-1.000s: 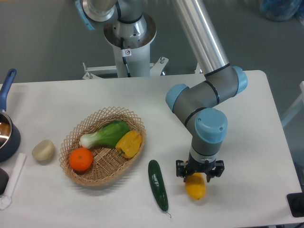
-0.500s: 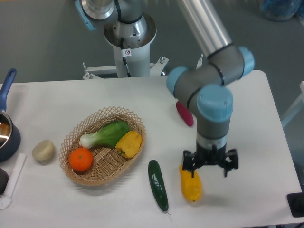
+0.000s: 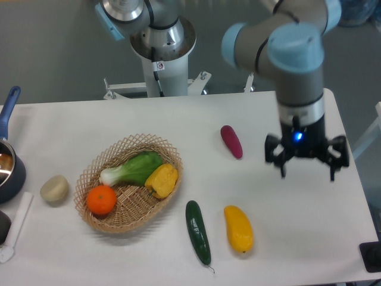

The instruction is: Place the mango on the table

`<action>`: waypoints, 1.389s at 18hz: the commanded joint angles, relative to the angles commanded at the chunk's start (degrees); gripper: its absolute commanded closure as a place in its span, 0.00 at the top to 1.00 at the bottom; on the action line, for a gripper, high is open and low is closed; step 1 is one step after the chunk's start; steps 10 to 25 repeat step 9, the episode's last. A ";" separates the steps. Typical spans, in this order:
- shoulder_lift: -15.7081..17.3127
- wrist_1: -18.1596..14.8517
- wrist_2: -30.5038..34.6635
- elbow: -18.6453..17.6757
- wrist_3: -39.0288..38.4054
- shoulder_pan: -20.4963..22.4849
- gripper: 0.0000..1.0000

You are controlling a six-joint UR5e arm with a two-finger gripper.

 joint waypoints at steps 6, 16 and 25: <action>4.32 -2.40 -1.32 -2.90 14.63 4.49 1.00; 4.41 -2.31 -2.02 -2.99 14.63 5.19 1.00; 4.41 -2.31 -2.02 -2.99 14.63 5.19 1.00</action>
